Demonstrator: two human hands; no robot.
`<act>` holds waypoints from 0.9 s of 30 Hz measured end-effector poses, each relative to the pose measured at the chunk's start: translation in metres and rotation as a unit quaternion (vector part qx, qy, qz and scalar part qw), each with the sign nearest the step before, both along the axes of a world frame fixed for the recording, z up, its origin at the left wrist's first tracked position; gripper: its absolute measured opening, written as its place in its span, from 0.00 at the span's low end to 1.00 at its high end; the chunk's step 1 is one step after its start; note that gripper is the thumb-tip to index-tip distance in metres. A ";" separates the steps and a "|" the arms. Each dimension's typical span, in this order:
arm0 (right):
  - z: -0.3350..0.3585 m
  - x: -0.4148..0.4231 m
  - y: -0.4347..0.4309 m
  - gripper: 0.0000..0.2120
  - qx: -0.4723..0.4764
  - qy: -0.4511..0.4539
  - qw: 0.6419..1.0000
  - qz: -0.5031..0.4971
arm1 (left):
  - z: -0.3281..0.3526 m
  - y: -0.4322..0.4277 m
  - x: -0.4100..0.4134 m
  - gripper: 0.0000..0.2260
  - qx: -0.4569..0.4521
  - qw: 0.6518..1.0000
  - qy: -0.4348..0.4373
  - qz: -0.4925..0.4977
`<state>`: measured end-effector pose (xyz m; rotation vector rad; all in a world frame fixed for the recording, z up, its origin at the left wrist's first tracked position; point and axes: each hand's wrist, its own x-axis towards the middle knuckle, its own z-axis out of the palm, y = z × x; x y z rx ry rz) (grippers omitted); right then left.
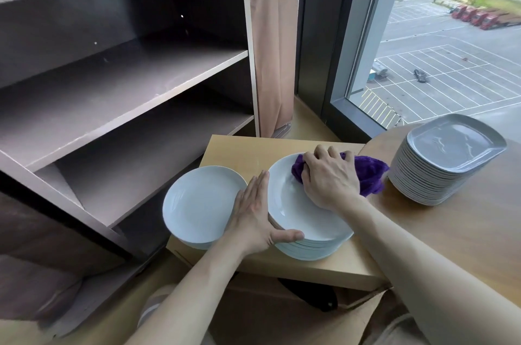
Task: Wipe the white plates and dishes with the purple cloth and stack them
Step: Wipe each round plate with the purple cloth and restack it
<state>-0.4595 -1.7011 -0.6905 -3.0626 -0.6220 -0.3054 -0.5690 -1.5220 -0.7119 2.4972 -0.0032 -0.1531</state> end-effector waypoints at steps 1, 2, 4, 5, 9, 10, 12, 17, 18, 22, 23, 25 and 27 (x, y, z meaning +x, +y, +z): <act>-0.001 0.000 0.005 0.18 0.003 0.002 1.000 0.002 | 0.000 0.000 0.000 0.66 -0.004 1.000 0.000 0.001; -0.001 -0.001 0.009 0.18 0.005 0.005 1.000 0.004 | 0.001 -0.001 0.000 0.66 -0.007 1.000 -0.001 0.001; 0.000 -0.003 0.019 0.18 0.007 0.015 1.000 0.010 | 0.001 -0.001 0.000 0.67 -0.007 1.000 -0.001 0.002; 0.001 -0.005 0.023 0.18 0.009 0.023 1.000 0.017 | 0.000 -0.001 0.000 0.67 -0.008 1.000 -0.001 0.002; 0.004 -0.019 0.038 0.16 0.030 0.071 0.995 0.068 | -0.003 -0.001 0.001 0.67 -0.050 0.999 -0.006 0.007; 0.005 -0.023 0.038 0.15 0.041 0.090 0.992 0.082 | -0.004 -0.001 0.000 0.67 -0.065 0.998 -0.006 0.011; 0.007 -0.031 0.034 0.15 0.067 0.141 0.982 0.103 | -0.005 -0.001 0.000 0.67 -0.086 0.996 -0.004 0.020; 0.015 -0.050 0.008 0.17 0.097 0.221 0.964 0.116 | -0.007 -0.003 0.000 0.64 -0.107 0.993 -0.021 0.038; 0.015 -0.055 0.002 0.17 0.102 0.222 0.963 0.111 | -0.007 -0.003 0.000 0.65 -0.106 0.994 -0.017 0.036; 0.016 -0.071 -0.011 0.15 0.073 0.167 0.979 0.088 | -0.007 -0.002 0.000 0.66 -0.092 0.995 -0.008 0.036; 0.016 -0.074 -0.012 0.14 0.057 0.144 0.984 0.082 | -0.006 -0.002 -0.001 0.66 -0.088 0.995 -0.006 0.037; 0.015 -0.075 -0.015 0.16 0.026 0.106 0.992 0.064 | -0.004 -0.001 -0.002 0.67 -0.085 0.996 -0.003 0.035; 0.016 -0.071 -0.023 0.17 0.002 0.081 0.996 0.027 | -0.002 -0.001 -0.002 0.67 -0.089 0.996 -0.003 0.031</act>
